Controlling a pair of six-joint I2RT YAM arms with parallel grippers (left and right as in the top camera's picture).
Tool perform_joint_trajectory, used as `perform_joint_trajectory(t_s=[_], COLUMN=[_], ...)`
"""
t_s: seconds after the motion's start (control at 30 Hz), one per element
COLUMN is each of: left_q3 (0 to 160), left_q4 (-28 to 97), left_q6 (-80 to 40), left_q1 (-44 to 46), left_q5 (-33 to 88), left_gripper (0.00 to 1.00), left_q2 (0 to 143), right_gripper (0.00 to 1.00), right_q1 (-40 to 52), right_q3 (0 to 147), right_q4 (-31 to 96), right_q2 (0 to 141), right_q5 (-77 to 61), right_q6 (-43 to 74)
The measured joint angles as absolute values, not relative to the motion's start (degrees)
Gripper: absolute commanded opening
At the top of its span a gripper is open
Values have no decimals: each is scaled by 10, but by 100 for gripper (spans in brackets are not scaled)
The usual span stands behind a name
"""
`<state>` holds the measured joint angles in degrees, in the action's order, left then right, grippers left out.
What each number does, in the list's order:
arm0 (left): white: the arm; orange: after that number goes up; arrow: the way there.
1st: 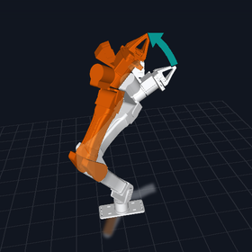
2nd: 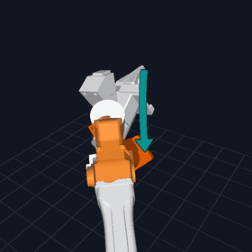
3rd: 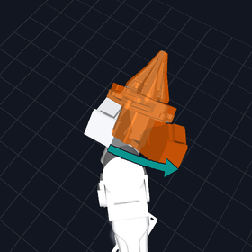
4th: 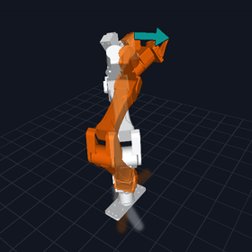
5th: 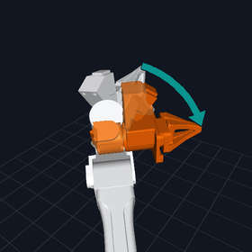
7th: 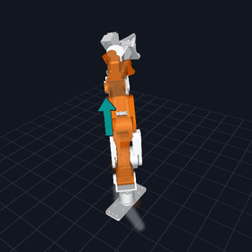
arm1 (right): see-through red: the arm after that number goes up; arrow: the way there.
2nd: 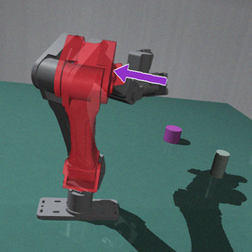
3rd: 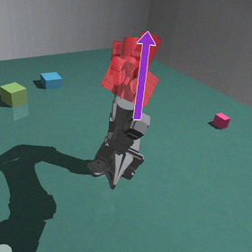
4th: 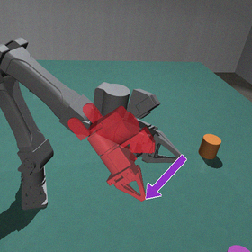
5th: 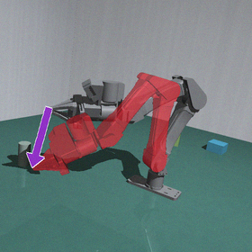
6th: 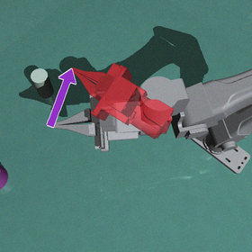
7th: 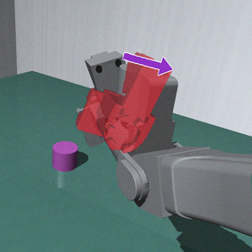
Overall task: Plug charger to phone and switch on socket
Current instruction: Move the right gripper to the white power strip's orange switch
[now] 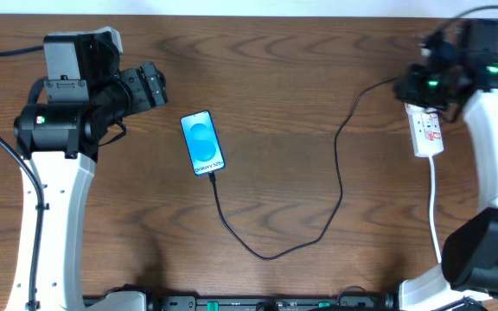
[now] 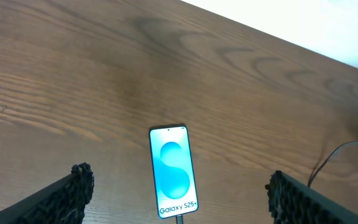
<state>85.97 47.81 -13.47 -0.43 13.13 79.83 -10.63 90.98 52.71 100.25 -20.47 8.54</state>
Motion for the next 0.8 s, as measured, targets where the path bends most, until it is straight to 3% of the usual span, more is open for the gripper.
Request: perform_joint_trajectory(t_s=[0.4,0.8], left_q3=[860,860], left_q4=[478,478], left_q6=[-135,-135], left_q1=[-4,-4], left_q5=[131,131], left_gripper=[92,93], left_q2=[798,798], right_gripper=[1,1], right_q1=[-262,-284], right_q3=[910,910], right_q4=[526,475], right_q2=[1033,1127], right_q5=[-195,-193], right_q6=[87,53])
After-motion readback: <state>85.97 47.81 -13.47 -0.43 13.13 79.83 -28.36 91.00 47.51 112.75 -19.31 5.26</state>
